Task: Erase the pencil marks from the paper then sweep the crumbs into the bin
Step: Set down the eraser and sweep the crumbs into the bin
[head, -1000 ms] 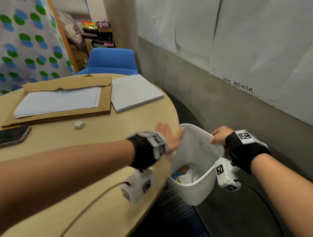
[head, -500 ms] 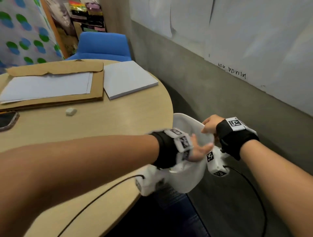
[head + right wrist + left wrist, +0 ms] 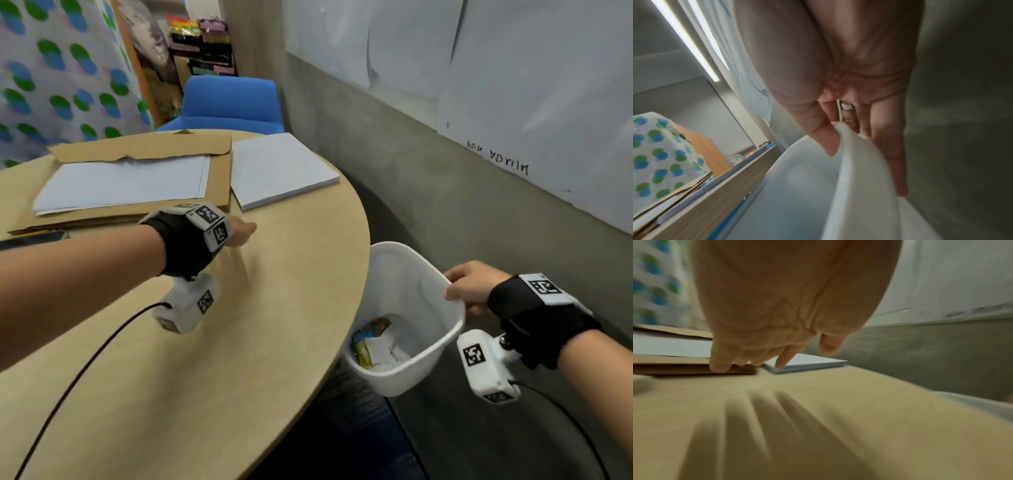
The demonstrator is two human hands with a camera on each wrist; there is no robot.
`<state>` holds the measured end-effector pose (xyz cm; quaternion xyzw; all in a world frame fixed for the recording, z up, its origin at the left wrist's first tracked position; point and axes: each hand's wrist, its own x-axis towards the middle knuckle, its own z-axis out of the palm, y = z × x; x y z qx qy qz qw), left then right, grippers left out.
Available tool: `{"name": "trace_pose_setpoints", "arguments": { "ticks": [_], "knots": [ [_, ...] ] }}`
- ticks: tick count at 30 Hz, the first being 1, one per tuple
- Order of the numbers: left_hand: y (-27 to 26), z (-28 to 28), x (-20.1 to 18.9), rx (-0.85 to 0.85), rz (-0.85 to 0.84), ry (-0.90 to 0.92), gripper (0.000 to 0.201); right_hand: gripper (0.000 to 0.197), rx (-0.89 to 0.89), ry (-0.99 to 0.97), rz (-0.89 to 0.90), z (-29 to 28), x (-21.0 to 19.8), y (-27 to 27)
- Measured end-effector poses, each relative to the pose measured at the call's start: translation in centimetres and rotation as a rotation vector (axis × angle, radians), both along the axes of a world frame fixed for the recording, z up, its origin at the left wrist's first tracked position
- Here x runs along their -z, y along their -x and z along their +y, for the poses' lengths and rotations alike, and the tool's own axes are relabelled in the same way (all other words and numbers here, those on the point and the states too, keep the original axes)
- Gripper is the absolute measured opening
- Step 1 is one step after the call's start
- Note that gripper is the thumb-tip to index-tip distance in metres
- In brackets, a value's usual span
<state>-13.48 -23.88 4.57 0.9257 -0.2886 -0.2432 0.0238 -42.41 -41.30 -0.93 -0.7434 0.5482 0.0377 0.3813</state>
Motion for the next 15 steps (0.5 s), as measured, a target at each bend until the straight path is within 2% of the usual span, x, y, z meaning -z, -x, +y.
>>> {"name": "trace_pose_setpoints", "arguments": {
  "ticks": [3,7,12,13,15],
  "knots": [
    [-1.1,0.1,0.3,0.002,-0.045,-0.107,0.062,0.022,0.067,-0.039,-0.032,0.2,-0.1,0.8],
    [1.6,-0.9,1.1,0.058,-0.017,-0.182,0.069,0.026,0.152,-0.084,-0.023,0.5,1.1,1.8],
    [6.8,-4.3,3.0,0.342,-0.128,-0.12,0.079,0.031,0.238,-0.077,0.007,0.9,2.6,1.9],
    [8.2,-4.9,3.1,0.404,-0.079,-0.08,0.074,0.03,0.259,-0.077,0.006,1.0,2.7,1.6],
    [11.3,-5.5,2.3,0.508,0.136,0.015,0.06,0.019,0.285,-0.067,-0.014,0.9,2.8,0.8]
  ]
}}
